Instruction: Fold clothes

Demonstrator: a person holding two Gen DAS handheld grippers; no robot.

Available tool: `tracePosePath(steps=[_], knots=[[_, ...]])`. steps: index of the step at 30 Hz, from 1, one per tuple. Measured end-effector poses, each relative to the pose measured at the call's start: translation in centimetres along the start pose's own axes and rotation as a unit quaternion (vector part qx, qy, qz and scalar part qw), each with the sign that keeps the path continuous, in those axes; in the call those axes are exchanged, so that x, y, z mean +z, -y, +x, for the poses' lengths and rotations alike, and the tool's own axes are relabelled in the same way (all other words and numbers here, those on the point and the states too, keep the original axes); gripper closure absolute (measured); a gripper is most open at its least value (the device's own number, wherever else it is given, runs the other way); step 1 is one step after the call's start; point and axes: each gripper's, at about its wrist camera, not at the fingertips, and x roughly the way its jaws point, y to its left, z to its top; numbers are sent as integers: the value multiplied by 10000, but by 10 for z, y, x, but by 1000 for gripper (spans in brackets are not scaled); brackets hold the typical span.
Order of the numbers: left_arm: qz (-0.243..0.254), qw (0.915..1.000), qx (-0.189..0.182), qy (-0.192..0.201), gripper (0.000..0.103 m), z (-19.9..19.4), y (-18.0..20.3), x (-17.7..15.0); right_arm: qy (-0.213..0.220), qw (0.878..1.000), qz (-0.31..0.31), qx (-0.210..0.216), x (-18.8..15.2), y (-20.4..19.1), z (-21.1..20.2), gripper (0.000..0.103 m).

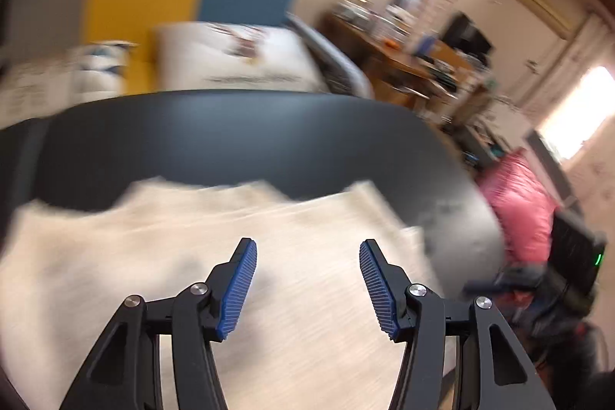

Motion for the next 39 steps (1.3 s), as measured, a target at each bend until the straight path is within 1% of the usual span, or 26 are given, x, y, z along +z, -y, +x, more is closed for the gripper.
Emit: tracePosePath(steps=[1,4,7,9,10,11,13,15,16,17,20,23,24,26,28,30,32,33,34,35,39], knots=[[-170,9998,121,26,46,-9,-16,-9,-10,10000,70,42,7,-4,10,69],[-681,9965,482,103,46,-38,-66,-38,-219,9993,275,-155,18,-11,38,69],[-1189,9892,842,181,46,-66,-115,-66,-582,9960,564,-377,17,-14,69,69],[-1485,9828,1083,195,47,-82,-145,-85,-633,9943,742,-442,14,-9,78,69],[-1521,9816,1146,134,49,-79,-150,-92,-646,9933,833,-471,12,-7,82,69],[-1556,9820,1057,153,49,-79,-152,-94,-634,9923,967,-451,10,-4,82,69],[-1624,9828,853,215,49,-80,-155,-97,-534,9927,972,-481,12,-10,76,69],[-1706,9831,505,426,49,-99,-155,-95,-427,9933,940,-523,15,-18,68,69],[-1824,9810,346,564,49,-113,-158,-96,-374,9935,924,-544,16,-22,65,69],[-1938,9783,272,677,48,-125,-163,-98,-356,9952,743,-522,18,-33,64,69],[-2187,9709,290,937,48,-157,-181,-107,-332,9986,54,-415,24,-72,64,69],[-2263,9693,555,787,48,-164,-199,-121,-468,9977,-402,-271,26,-104,78,69],[-2253,9703,566,668,48,-161,-199,-127,-548,9966,-547,-265,25,-112,83,69],[-2130,9743,565,468,48,-152,-193,-136,-827,9927,-777,-409,19,-121,99,69],[-1971,9779,646,255,47,-140,-183,-145,-1072,9884,-895,-593,11,-120,110,69],[-1862,9792,793,109,49,-131,-175,-154,-1271,9859,-849,-686,5,-111,116,69],[-1772,9795,957,22,49,-126,-168,-162,-1302,9872,-711,-580,0,-99,114,71],[-1718,9799,1011,18,56,-126,-163,-165,-1297,9879,-651,-546,-2,-93,112,72],[-1759,9796,972,-17,59,-126,-160,-168,-1310,9872,-684,-607,-3,-88,109,78],[-1801,9792,933,-53,65,-125,-157,-171,-1329,9859,-742,-690,-5,-84,107,79],[-1860,9793,779,-191,66,-125,-142,-187,-1388,9827,-885,-846,-5,-70,98,79]])
